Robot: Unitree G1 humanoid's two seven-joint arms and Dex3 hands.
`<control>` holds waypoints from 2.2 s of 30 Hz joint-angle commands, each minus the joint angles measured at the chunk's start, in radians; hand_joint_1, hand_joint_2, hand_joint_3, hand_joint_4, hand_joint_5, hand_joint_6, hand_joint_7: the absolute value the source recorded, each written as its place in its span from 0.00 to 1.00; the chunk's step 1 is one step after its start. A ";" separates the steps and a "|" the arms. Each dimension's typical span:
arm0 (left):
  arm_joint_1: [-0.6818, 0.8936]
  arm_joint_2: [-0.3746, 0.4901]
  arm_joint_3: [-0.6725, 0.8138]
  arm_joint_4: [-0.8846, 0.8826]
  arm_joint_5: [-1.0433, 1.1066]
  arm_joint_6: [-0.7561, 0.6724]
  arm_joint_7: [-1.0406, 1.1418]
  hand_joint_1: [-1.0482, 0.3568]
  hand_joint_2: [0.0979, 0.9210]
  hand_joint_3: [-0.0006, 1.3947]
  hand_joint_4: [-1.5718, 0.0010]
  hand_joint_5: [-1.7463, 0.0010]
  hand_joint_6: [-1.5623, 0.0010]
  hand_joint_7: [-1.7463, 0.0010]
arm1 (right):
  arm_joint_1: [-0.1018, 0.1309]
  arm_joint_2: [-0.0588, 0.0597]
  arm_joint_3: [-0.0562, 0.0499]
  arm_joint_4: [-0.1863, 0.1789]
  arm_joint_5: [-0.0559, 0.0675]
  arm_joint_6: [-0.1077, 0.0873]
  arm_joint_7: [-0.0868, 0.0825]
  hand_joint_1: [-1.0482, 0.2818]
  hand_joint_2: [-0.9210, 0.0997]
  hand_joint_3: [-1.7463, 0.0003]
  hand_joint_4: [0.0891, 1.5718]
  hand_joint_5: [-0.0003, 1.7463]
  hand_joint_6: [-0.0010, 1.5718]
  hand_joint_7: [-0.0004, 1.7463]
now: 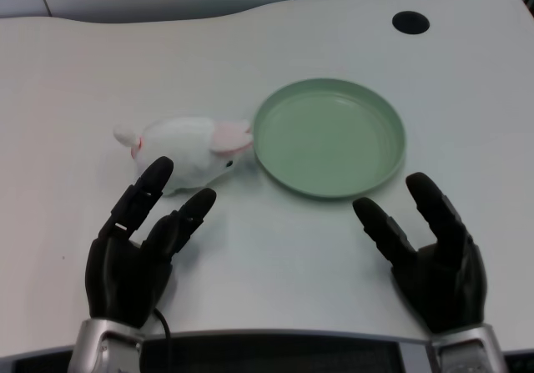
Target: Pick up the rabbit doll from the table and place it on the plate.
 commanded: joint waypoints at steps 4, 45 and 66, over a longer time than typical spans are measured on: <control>-0.017 0.007 0.006 0.002 0.000 0.013 0.005 0.42 0.85 0.00 0.51 0.99 0.58 1.00 | -0.060 0.029 0.012 0.020 -0.007 0.003 0.002 0.17 0.00 0.93 0.58 0.00 0.58 0.00; -0.132 0.276 -0.136 -0.001 0.299 -0.297 0.058 0.44 0.76 0.00 0.51 1.00 0.58 1.00 | -0.074 0.039 0.009 0.026 -0.009 -0.006 -0.004 0.16 0.00 0.92 0.58 0.01 0.58 0.00; -0.542 0.644 -0.654 0.177 1.374 -0.573 1.081 0.21 0.82 0.00 0.68 1.00 0.71 1.00 | -0.083 0.020 -0.004 0.033 0.004 0.005 0.008 0.17 0.00 0.93 0.58 0.00 0.58 0.00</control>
